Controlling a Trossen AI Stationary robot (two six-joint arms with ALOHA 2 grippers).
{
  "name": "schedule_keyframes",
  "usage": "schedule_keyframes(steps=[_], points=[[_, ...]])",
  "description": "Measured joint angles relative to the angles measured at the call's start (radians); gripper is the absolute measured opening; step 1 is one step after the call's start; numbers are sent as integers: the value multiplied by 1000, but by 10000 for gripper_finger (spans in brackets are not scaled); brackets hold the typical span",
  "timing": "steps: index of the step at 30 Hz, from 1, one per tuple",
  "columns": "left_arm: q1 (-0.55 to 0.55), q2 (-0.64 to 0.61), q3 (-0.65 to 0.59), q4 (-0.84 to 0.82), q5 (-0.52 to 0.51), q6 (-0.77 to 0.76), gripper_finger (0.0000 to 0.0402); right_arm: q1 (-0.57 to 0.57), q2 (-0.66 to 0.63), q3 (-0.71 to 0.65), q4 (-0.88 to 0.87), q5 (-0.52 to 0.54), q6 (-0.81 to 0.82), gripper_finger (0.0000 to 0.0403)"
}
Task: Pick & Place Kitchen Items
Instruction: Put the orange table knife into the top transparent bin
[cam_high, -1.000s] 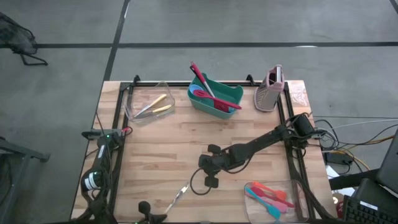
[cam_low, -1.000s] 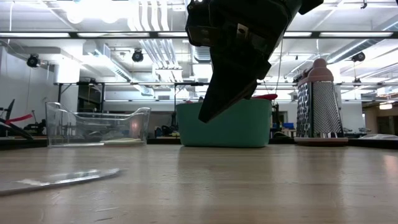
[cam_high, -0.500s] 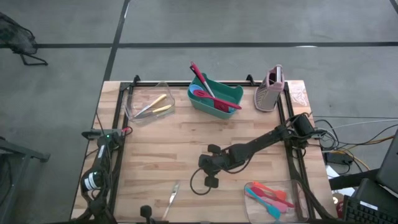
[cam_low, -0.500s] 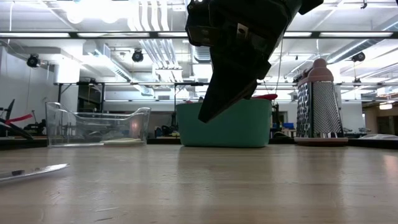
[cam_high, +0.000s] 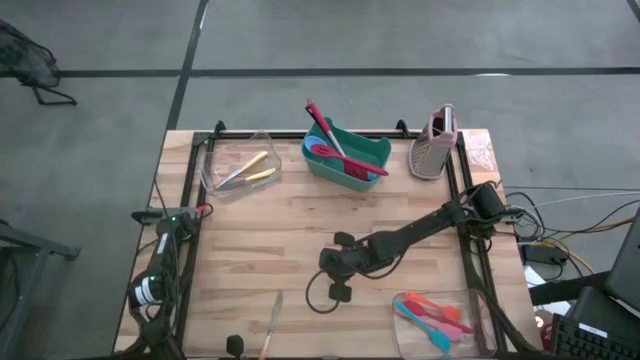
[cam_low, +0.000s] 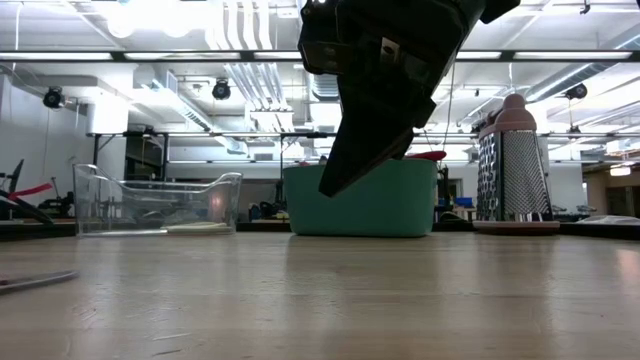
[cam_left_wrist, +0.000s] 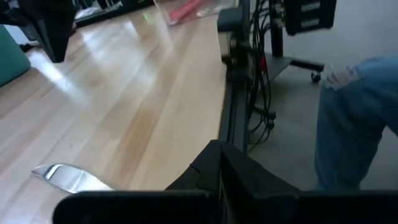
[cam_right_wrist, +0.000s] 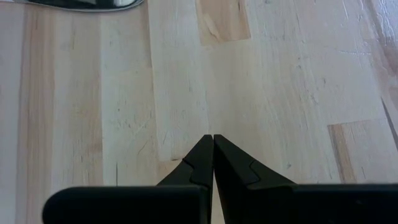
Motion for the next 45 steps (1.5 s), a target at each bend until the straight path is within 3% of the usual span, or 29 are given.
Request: schedule_keyframes(steps=[4,9,12,19,23,29,34,45], points=[[0,-1,30,15,0,63,22,0,0,0,0,0,0,8],[-14,-3,67,199,80,421,49,0,0,0,0,0,0,8],[-19,-3,91,263,150,522,80,0,0,0,0,0,4,8],[-22,-5,205,53,364,437,151,0,0,0,1,0,4,8],[-25,-5,247,-105,432,333,162,-1,0,0,15,0,4,8],[-36,-2,259,-199,485,234,162,0,0,0,19,0,4,8],[-59,-1,263,-170,480,137,154,0,0,0,20,-1,12,8],[-79,41,253,-176,448,180,90,-1,0,0,28,-4,36,8]])
